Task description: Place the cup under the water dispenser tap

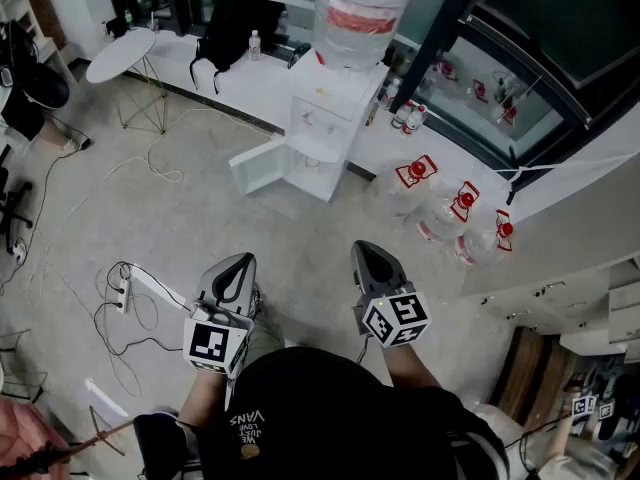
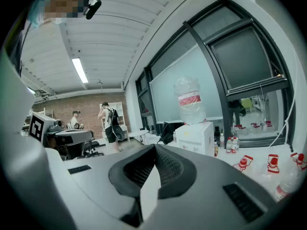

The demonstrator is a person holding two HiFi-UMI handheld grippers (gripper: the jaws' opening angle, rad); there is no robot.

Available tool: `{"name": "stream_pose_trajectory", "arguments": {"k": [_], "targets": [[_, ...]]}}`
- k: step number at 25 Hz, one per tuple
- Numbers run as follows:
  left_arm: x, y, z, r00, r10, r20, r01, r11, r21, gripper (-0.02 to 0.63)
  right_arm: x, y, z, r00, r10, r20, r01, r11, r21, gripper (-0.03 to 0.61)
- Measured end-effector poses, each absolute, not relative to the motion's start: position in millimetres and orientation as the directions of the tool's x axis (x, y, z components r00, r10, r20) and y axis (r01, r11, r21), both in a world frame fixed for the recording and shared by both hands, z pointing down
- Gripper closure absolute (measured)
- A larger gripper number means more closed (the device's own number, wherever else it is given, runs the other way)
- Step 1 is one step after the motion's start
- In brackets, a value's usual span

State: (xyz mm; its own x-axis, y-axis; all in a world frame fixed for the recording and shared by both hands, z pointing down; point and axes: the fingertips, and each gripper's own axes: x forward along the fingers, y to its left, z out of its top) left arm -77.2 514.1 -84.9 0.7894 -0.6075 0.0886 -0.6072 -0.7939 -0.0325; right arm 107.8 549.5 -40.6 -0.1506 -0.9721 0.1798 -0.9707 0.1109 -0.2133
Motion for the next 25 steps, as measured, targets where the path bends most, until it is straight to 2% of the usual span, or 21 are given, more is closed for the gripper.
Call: {"name": "stream_pose_trajectory", "arguments": {"k": [8, 25], "targets": [[-70.4, 479.8, -77.2, 0.792, -0.602, 0.101, -0.604, -0.797, -0.015, 0.595, 110.5, 518.8, -43.5, -0.167, -0.977, 0.135, -0.962, 0.132, -0.238, 0.534], [-105.6, 275.1, -68.1, 0.889, -0.442, 0.116, -0.445, -0.896, -0.002, 0.595, 76.8, 340.4, -38.1, 0.003, -0.986, 0.165, -0.979, -0.037, -0.202, 0.532]]}}
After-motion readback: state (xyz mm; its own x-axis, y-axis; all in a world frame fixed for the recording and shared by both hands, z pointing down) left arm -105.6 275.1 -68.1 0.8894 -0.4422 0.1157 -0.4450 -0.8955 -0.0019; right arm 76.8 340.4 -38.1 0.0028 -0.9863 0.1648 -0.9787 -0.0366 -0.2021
